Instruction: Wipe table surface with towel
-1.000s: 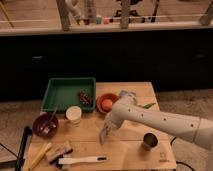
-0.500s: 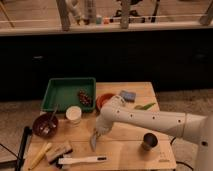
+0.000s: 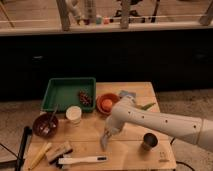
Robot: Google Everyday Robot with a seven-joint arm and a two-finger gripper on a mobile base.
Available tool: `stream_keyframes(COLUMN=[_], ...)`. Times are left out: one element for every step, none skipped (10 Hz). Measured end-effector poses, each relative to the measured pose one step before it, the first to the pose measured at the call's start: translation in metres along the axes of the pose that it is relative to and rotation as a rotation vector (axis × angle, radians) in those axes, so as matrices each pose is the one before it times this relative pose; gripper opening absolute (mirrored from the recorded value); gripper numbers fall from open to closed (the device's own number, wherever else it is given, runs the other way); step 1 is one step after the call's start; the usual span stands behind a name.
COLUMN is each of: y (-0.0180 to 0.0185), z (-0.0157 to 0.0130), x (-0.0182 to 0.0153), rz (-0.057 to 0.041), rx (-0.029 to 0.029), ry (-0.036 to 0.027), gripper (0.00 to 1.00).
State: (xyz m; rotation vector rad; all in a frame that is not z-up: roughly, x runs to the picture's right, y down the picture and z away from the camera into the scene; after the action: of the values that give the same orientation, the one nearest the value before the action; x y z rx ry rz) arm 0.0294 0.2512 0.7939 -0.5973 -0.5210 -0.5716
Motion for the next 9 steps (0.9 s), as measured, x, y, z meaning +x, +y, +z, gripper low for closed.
stream_keyframes(y=[-0.00193,-0.00513,-0.01045,-0.00956,-0.01010,-0.01007,-0.01197,-0.00334,-0.00021], z=[-0.00267,-0.00072,0.00245,0.00352,0.00474,0.00440,0.00583,0.00240,0.00142], x=[0.01322,0.01008,0.00527,-0.00061,-0.00561,-0.00929,-0.01655,-0.00849,-0.01288], rz=[0.01317,0.01090,0.00509,0.00098,-0.00488,-0.01213,-0.02659,-0.01817,-0.02731], rx=[0.00771,0.00741,0.00591,0.00245,0.00057,0.00187,0.00451,0.00030,0.00020], ry=[0.01546,0.01253,0.00749,0.00135,-0.00368,-0.00925,-0.02301,-0.01643,-0.02277], gripper=[0.00,0.00,0.00,0.00,0.00,0.00,0.00,0.00,0.00])
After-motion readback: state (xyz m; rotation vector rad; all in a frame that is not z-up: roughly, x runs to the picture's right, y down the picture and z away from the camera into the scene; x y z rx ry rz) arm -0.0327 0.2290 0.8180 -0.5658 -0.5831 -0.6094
